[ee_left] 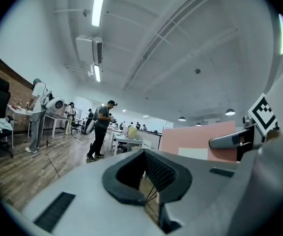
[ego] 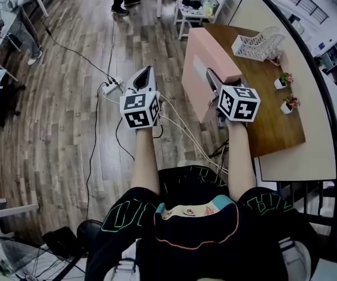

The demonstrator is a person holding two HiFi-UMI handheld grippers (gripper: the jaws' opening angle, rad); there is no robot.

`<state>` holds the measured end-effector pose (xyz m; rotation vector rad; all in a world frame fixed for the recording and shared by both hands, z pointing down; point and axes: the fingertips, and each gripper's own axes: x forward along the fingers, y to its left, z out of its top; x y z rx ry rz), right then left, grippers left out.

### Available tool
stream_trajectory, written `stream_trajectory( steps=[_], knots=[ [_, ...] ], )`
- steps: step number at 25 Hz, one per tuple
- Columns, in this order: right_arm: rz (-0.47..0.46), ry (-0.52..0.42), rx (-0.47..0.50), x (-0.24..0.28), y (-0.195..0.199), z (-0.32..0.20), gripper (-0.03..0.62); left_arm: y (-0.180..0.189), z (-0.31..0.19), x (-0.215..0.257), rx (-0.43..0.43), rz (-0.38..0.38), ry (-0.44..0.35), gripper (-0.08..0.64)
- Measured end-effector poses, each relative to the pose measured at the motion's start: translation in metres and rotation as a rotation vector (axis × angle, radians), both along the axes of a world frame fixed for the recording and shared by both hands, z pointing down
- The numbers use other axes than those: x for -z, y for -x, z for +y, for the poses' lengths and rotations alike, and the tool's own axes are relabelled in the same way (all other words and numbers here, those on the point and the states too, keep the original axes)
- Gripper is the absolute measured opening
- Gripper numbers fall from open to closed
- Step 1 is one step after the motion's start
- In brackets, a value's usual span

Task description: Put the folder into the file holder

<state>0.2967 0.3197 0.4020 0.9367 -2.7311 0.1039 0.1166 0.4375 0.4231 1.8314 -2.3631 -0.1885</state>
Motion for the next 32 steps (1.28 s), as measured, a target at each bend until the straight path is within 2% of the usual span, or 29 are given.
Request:
stream_trajectory(
  steps=[8, 11, 20, 26, 32],
  knots=[
    [0.005, 0.012, -0.013, -0.004, -0.005, -0.018, 0.276, -0.004, -0.015, -0.01, -0.015, 0.027, 0.003, -0.003],
    [0.01, 0.027, -0.006, -0.01, 0.004, -0.031, 0.276, 0.006, -0.019, -0.017, 0.002, 0.033, 0.018, -0.003],
    [-0.045, 0.096, 0.128, -0.024, 0.096, -0.068, 0.276, 0.077, -0.038, -0.025, 0.123, 0.023, 0.08, -0.003],
    [-0.055, 0.179, 0.143, -0.053, 0.127, -0.112, 0.275, 0.091, -0.085, -0.053, 0.108, 0.066, 0.137, -0.003],
    [-0.038, 0.26, 0.143, -0.08, 0.153, -0.176, 0.275, 0.114, -0.15, -0.068, 0.105, 0.075, 0.198, -0.003]
  ],
)
